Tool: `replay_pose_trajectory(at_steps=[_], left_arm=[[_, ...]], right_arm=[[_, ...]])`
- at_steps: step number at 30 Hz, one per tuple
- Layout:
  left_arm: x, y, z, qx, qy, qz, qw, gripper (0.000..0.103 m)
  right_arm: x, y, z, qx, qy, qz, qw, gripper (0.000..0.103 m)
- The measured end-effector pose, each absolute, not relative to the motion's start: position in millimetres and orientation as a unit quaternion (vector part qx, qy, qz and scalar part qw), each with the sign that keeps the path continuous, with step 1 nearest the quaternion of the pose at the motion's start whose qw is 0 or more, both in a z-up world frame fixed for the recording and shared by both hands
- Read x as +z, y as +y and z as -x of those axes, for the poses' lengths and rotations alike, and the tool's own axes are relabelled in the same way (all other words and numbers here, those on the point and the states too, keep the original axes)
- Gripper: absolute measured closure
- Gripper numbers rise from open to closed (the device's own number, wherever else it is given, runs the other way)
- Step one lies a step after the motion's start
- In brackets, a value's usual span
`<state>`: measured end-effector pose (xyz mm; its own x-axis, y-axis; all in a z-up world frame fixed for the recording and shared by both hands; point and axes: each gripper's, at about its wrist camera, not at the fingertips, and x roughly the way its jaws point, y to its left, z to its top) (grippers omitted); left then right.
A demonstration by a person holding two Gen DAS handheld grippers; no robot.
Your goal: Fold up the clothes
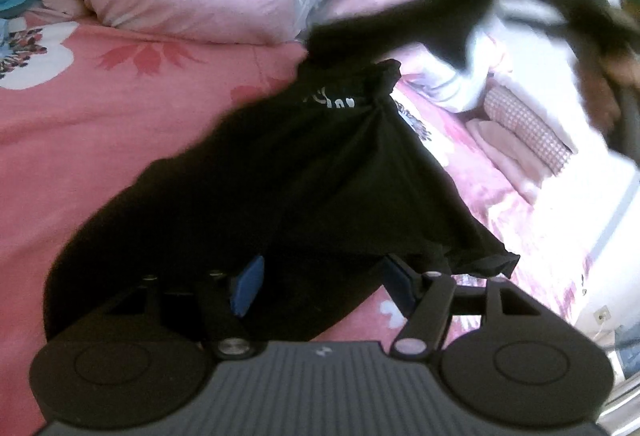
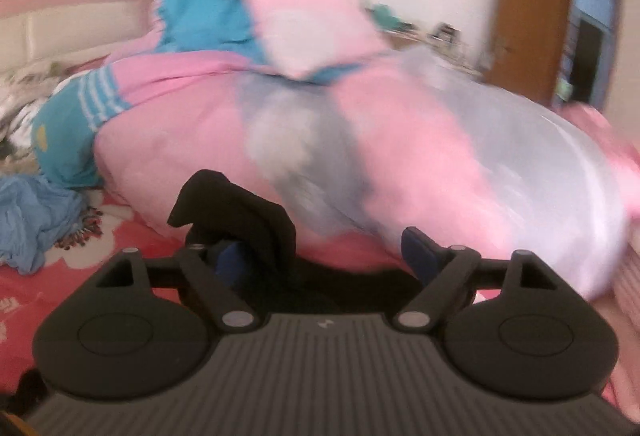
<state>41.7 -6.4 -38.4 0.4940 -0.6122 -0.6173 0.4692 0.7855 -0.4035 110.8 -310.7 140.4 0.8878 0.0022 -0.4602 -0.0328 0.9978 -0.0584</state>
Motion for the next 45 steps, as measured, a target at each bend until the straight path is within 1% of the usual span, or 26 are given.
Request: replay_pose_trajectory(at_steps=[3,8,10,11,13,16,18,22,23,24,25,26,27,28,31,36,41,44,45], left_arm=[[-38.0,-6.2,-36.7,-0.308,0.386,0.084,0.865,0.036],[-43.5,-5.5,-29.3,-0.293,0.383,0.075,0.873,0.036],[-42.2,-4.8,-28.0,-0.291,0.38,0.073,0.875,0.036],[-41.7,-3.6,-27.9,-0.29,0.38,0.075,0.875,0.036],[-40.3,-0.8,-27.5,-0.287,0.378,0.078,0.877,0.036],[-36.6,3.4,-26.6,-0.278,0.373,0.075,0.882,0.036],[-36.2,4.1,-26.8,-0.274,0.373,0.073,0.883,0.036],[-36.6,4.1,-27.8,-0.269,0.377,0.068,0.884,0.036],[-36.7,4.1,-28.1,-0.268,0.378,0.067,0.884,0.036],[-36.8,4.1,-28.4,-0.267,0.379,0.066,0.884,0.036],[-36.9,4.1,-28.6,-0.266,0.38,0.065,0.884,0.036],[-37.0,4.1,-28.9,-0.264,0.381,0.064,0.884,0.036],[-37.1,4.1,-29.2,-0.263,0.382,0.062,0.884,0.036],[-37.2,4.1,-29.4,-0.262,0.383,0.061,0.884,0.036],[-37.5,4.1,-30.2,-0.259,0.385,0.058,0.884,0.036],[-38.9,5.0,-32.3,-0.258,0.391,0.059,0.882,0.036],[-38.2,6.4,-34.8,-0.262,0.395,0.062,0.878,0.036],[-38.4,9.2,-38.4,-0.265,0.398,0.071,0.875,0.036],[-38.8,10.2,-39.5,-0.266,0.4,0.074,0.874,0.036]], right_arm=[[124.9,-357.1,-62.0,-0.019,0.244,-0.031,0.969,0.02],[82.4,-412.3,-3.1,-0.061,0.254,-0.124,0.957,0.021],[75.3,-424.5,3.6,-0.066,0.258,-0.154,0.952,0.026],[71.8,-430.6,6.9,-0.068,0.259,-0.168,0.949,0.033],[68.8,-433.6,5.2,-0.071,0.271,-0.186,0.942,0.034],[58.9,-423.1,-7.8,-0.07,0.312,-0.181,0.93,0.034],[43.6,-415.8,-20.7,-0.084,0.347,-0.171,0.918,0.034],[-0.8,-417.6,-41.6,-0.146,0.41,-0.194,0.879,0.034],[-10.7,-418.7,-44.7,-0.154,0.421,-0.203,0.87,0.039],[-18.8,-419.6,-45.8,-0.152,0.427,-0.214,0.865,0.052],[-25.2,-418.7,-46.7,-0.148,0.433,-0.22,0.862,0.058],[-29.1,-416.5,-47.1,-0.142,0.435,-0.223,0.861,0.073],[-30.7,-413.9,-47.3,-0.134,0.435,-0.225,0.862,0.093],[-29.1,-410.4,-47.4,-0.128,0.431,-0.222,0.865,0.096],[-9.8,-396.8,-49.9,-0.118,0.409,-0.198,0.883,0.098],[54.2,-363.4,-70.0,-0.078,0.354,-0.156,0.919,0.099],[118.5,-284.6,-129.0,-0.005,0.313,-0.094,0.945,0.099],[160.0,-224.8,-166.5,0.059,0.261,-0.069,0.961,0.098],[174.4,-205.5,-175.9,0.08,0.239,-0.062,0.966,0.096]])
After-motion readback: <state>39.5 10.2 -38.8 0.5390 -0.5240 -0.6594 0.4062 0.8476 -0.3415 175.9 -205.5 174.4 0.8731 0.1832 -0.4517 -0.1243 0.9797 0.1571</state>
